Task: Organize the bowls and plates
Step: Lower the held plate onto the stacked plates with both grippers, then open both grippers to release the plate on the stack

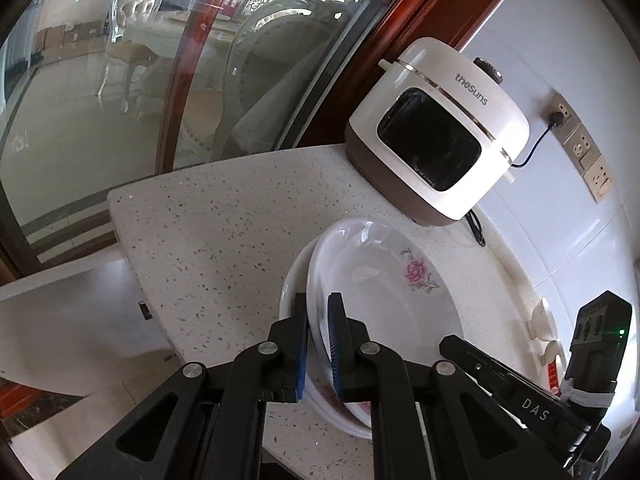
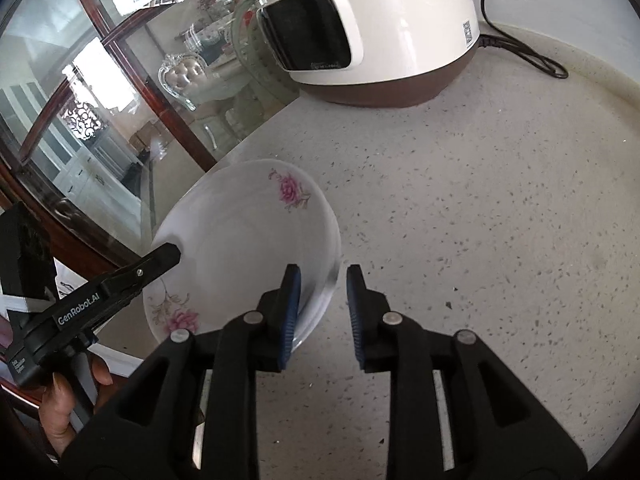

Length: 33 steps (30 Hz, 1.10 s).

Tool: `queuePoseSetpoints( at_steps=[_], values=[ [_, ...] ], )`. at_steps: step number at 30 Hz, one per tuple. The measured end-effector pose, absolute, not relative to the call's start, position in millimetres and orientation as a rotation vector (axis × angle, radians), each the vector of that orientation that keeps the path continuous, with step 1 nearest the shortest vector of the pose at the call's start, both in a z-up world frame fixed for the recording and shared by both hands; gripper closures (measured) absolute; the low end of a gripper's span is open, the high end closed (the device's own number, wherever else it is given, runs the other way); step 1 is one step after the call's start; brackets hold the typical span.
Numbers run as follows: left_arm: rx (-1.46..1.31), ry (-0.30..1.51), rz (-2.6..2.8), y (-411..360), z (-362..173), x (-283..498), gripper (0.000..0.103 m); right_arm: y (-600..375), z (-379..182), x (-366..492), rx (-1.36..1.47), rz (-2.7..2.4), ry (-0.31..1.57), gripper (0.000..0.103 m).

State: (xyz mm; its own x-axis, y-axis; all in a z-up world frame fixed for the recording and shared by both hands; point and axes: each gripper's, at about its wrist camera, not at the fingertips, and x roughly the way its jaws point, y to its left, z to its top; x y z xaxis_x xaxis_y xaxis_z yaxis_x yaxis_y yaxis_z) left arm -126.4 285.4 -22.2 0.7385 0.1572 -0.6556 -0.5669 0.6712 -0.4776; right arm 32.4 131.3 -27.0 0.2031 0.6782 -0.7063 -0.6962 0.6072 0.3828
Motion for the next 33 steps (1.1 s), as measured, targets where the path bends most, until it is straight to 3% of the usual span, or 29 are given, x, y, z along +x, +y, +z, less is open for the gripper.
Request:
queuePoseSetpoints(
  at_steps=[3,6,17,21,24,27,33],
  values=[
    [-0.717,0.623,0.444,284,-22,-125,0.093,131,-27,32,-0.018,0.956,0.974,0.075],
    [-0.699,0.64,0.45,282,-21,-124,0.092,124,-28,38,0.02,0.938,0.985,0.066],
    [-0.599,0.688,0.505,270,-13,-117,0.089,120,-24,35,0.019,0.942,0.957,0.066],
    [-0.51,0.731,0.527,261,-6,-112,0.087,120,-21,31,0.012,0.967,0.943,0.082],
    [-0.484,0.739,0.524,257,-2,-112,0.077,125,-21,28,0.002,0.986,0.938,0.09],
    [-0.463,0.737,0.544,257,0,-114,0.049,122,-21,30,0.017,0.997,0.933,0.091],
    [-0.482,0.734,0.551,265,-4,-119,0.048,122,-22,32,0.034,1.008,0.952,0.091]
  ],
)
